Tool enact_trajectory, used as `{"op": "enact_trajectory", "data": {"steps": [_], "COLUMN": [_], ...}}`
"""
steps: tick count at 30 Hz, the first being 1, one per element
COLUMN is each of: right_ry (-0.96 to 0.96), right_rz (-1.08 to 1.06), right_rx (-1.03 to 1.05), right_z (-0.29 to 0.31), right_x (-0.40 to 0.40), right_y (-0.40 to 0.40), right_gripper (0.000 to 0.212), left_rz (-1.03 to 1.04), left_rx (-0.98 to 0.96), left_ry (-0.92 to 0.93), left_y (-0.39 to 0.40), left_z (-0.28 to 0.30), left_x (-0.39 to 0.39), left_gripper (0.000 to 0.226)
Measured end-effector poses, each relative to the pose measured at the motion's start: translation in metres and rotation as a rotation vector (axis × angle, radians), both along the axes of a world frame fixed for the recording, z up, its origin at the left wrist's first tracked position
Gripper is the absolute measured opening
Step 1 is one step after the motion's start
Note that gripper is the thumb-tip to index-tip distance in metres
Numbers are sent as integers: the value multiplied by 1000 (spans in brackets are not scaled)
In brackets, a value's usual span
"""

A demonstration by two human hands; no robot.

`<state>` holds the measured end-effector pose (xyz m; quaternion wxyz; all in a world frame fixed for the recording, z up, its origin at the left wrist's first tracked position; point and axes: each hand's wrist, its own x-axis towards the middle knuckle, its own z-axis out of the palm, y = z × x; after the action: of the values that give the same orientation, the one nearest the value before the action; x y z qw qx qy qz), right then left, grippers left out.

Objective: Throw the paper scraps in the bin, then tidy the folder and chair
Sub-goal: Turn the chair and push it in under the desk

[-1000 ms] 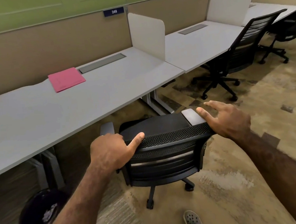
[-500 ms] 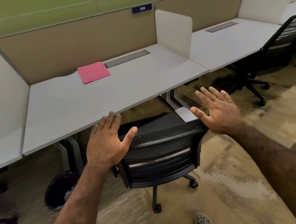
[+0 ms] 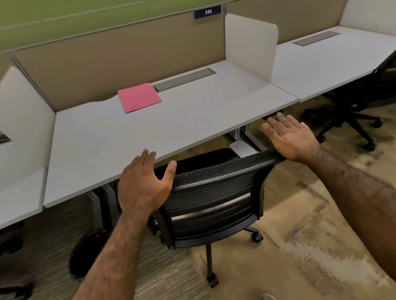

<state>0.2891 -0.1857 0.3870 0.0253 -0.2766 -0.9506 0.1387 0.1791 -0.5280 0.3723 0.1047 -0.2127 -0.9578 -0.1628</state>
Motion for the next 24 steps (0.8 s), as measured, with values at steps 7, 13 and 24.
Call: {"op": "enact_trajectory", "data": {"steps": [7, 13, 24], "right_ry": [54, 155, 198], "right_rz": [-192, -281, -144], "right_rx": [-502, -759, -850], "right_z": [7, -12, -8], "right_x": [-42, -90, -181], "right_y": [8, 21, 37], "right_gripper": [81, 97, 100], "left_rz": [549, 652, 494], "left_rx": [545, 1126, 587], "left_ry": [-405, -813, -521], "left_y": [-2, -9, -5], "left_z": [16, 12, 4], "left_x": [-44, -95, -163], "left_gripper": [54, 51, 71]}}
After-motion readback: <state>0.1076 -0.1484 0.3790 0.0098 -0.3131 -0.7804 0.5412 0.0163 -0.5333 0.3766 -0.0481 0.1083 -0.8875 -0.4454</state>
